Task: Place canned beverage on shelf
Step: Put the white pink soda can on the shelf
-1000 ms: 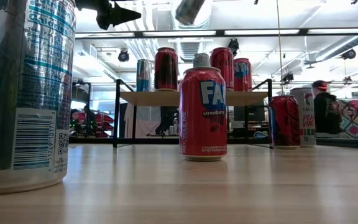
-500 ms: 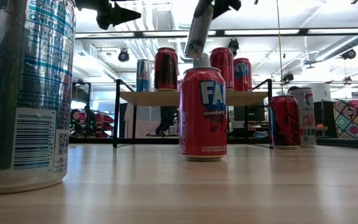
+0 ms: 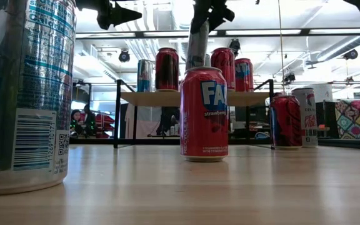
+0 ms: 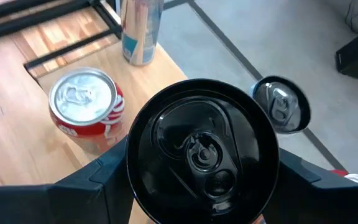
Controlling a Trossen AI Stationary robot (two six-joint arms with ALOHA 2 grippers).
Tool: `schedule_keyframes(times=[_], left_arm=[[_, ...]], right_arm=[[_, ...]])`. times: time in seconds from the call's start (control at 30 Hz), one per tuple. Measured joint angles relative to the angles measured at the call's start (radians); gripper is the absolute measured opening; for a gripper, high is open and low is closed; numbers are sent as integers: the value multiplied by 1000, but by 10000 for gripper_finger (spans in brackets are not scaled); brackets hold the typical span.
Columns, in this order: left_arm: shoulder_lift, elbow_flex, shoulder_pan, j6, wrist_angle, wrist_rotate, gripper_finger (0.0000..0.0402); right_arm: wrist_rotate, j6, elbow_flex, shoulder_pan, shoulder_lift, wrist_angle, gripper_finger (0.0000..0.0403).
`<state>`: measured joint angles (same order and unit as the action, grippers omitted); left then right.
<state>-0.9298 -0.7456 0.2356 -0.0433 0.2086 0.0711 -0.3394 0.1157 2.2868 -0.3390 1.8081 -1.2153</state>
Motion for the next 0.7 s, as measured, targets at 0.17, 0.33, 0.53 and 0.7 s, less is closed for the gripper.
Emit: schedule_keyframes(times=[0.17,0.33,0.53,0.7], left_arm=[[0,0,0,0,0,0,382],[0,0,0,0,0,0,382],[0,0,0,0,0,0,382],[0,0,0,0,-1,0,382]], right_arm=[[0,-1,0,-2,26,-13,242],[3,-8,0,-2,52,-13,242],[8,-12,-6,-2,57,-14,242],[9,-21,-6,-10,56,-14,242]])
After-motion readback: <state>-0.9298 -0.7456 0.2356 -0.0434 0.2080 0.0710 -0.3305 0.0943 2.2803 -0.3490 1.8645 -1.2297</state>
